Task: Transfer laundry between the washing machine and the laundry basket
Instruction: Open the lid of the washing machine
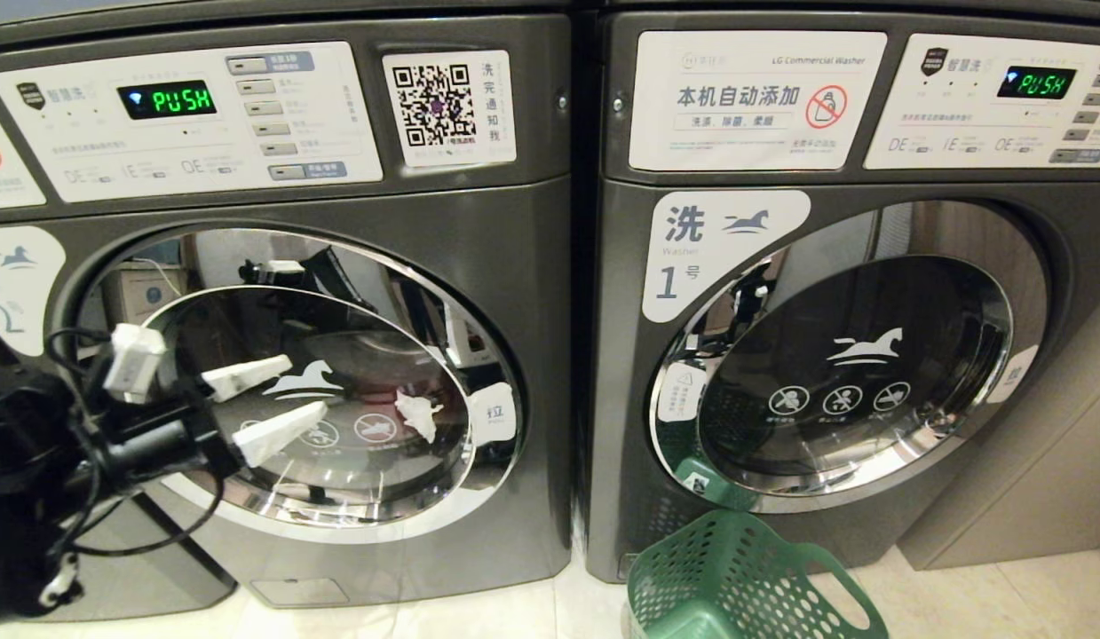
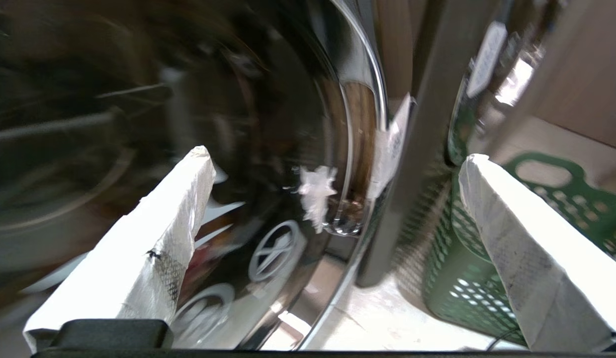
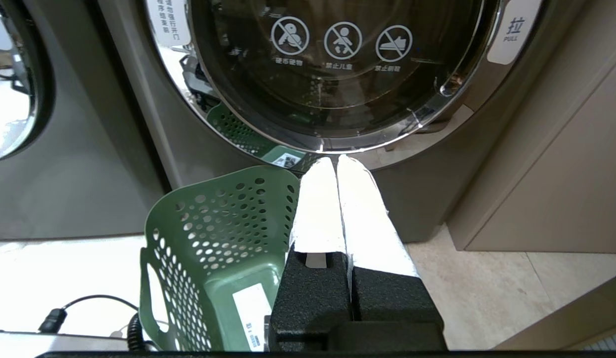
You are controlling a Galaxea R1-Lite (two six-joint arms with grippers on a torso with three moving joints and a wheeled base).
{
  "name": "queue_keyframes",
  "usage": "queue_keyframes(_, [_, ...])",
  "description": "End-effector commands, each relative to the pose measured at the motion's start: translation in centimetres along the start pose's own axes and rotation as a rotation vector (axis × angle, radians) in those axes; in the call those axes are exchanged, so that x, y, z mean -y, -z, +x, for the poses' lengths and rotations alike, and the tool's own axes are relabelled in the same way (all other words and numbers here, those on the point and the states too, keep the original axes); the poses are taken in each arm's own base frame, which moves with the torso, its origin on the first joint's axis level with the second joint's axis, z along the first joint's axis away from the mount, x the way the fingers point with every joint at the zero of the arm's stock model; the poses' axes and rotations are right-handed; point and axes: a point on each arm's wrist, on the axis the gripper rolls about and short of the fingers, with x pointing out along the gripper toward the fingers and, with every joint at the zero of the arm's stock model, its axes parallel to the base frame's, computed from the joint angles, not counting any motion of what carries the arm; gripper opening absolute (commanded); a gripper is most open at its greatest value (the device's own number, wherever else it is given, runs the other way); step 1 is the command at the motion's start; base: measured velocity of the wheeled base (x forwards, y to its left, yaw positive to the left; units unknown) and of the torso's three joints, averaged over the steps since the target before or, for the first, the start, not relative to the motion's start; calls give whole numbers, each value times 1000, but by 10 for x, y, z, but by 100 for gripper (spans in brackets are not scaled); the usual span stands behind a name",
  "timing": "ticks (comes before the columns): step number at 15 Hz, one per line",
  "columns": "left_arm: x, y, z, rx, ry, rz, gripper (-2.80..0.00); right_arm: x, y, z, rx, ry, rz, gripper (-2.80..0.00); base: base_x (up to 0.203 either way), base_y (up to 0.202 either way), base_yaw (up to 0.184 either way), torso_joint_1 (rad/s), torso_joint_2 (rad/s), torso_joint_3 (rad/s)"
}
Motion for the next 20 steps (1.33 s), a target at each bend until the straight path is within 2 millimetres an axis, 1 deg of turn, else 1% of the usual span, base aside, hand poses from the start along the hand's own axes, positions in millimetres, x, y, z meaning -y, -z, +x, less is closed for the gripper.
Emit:
queue_keyframes(1, [18, -45, -33, 60, -76, 115, 0, 0, 0, 0, -1, 1, -1, -280, 0, 0, 0, 0, 0, 0])
queue_keyframes(2, [33, -68, -47, 95, -106, 145, 0, 0, 0, 0, -1, 0, -1, -280, 0, 0, 0, 0, 0, 0])
queue_keyframes(4, [70, -116, -75, 188, -162, 212, 0, 0, 0, 0, -1, 0, -1, -280, 0, 0, 0, 0, 0, 0])
queue_keyframes(5, [92, -138, -89, 234, -190, 247, 0, 0, 0, 0, -1, 1, -1, -280, 0, 0, 0, 0, 0, 0])
queue_keyframes(6, [116, -154, -102, 271, -209, 265, 0, 0, 0, 0, -1, 0, -1, -280, 0, 0, 0, 0, 0, 0])
queue_keyframes(7, [135, -158, -109, 285, -220, 245, 0, 0, 0, 0, -1, 0, -1, -280, 0, 0, 0, 0, 0, 0])
queue_keyframes(8, [148, -157, -114, 283, -228, 209, 0, 0, 0, 0, -1, 0, -1, -280, 0, 0, 0, 0, 0, 0])
queue_keyframes(9, [151, -153, -115, 271, -233, 158, 0, 0, 0, 0, -1, 0, -1, -280, 0, 0, 0, 0, 0, 0])
queue_keyframes(10, [148, -147, -114, 249, -235, 101, 0, 0, 0, 0, -1, 0, -1, -280, 0, 0, 0, 0, 0, 0])
queue_keyframes(11, [138, -136, -109, 211, -227, 34, 0, 0, 0, 0, -1, 0, -1, -280, 0, 0, 0, 0, 0, 0])
queue_keyframes(12, [123, -121, -101, 158, -208, -24, 0, 0, 0, 0, -1, 0, -1, -280, 0, 0, 0, 0, 0, 0])
queue_keyframes(13, [106, -102, -89, 91, -174, -76, 0, 0, 0, 0, -1, 0, -1, -280, 0, 0, 0, 0, 0, 0])
queue_keyframes(14, [89, -74, -71, 5, -114, -128, 0, 0, 0, 0, -1, 0, -1, -280, 0, 0, 0, 0, 0, 0])
queue_keyframes(15, [80, -46, -51, -80, -34, -155, 0, 0, 0, 0, -1, 0, -1, -280, 0, 0, 0, 0, 0, 0])
queue_keyframes(16, [76, -20, -34, -154, 42, -168, 0, 0, 0, 0, -1, 1, -1, -280, 0, 0, 0, 0, 0, 0])
queue_keyframes(18, [76, 27, -8, -270, 181, -162, 0, 0, 0, 0, -1, 0, -1, -280, 0, 0, 0, 0, 0, 0])
queue_keyframes(20, [85, 55, 14, -329, 313, -136, 0, 0, 0, 0, -1, 0, -1, -280, 0, 0, 0, 0, 0, 0])
